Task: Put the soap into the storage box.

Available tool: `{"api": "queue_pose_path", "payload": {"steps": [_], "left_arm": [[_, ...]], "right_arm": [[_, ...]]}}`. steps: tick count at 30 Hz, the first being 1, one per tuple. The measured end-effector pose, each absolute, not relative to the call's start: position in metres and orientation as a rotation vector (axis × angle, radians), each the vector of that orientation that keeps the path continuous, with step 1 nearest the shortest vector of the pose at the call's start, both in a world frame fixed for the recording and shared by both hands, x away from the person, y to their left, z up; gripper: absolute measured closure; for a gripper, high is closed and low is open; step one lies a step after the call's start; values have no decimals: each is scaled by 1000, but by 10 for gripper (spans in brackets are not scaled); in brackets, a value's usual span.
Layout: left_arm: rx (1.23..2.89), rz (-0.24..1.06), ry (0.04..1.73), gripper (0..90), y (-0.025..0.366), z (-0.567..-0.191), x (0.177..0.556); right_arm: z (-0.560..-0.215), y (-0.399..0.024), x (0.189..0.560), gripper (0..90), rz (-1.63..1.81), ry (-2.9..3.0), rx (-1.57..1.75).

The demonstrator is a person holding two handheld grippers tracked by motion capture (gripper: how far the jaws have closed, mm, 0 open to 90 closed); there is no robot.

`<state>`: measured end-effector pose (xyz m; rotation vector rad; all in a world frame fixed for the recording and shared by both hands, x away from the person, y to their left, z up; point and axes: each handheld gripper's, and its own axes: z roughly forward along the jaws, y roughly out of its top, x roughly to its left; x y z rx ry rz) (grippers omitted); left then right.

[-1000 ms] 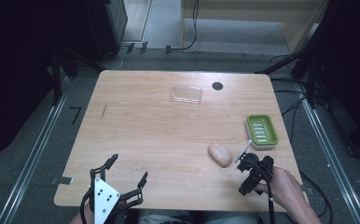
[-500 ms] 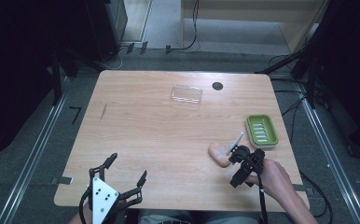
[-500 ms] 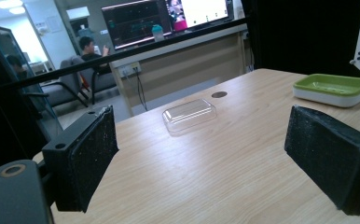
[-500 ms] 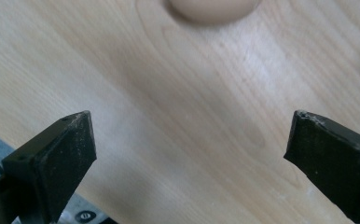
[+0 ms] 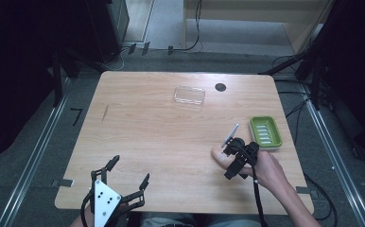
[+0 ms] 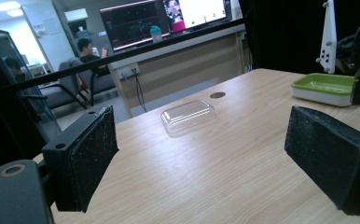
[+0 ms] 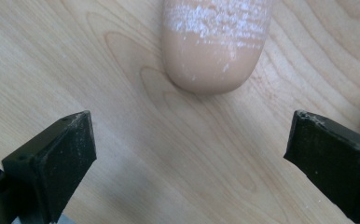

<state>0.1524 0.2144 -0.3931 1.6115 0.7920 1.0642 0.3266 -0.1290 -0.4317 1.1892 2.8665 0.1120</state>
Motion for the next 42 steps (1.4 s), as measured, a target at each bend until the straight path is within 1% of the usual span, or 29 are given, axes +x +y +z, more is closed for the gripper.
{"api": "queue_pose_path", "payload": {"steps": [17, 21, 34, 38, 42], "left_arm": [[1618, 1063, 786, 99, 214, -393, 152], [1616, 1063, 787, 99, 214, -393, 152], [1618, 1063, 786, 99, 214, -393, 152], [1616, 1064, 786, 99, 214, -393, 152], [1616, 1064, 787, 99, 214, -393, 152]], "right_arm": [[-435, -112, 349, 13, 124, 2881, 1184], [-440, -103, 356, 12, 114, 2888, 1187], [-452, -96, 372, 13, 98, 2887, 1218], [-456, -94, 376, 56, 73, 2883, 1218], [-458, -94, 377, 80, 84, 2876, 1227]]}}
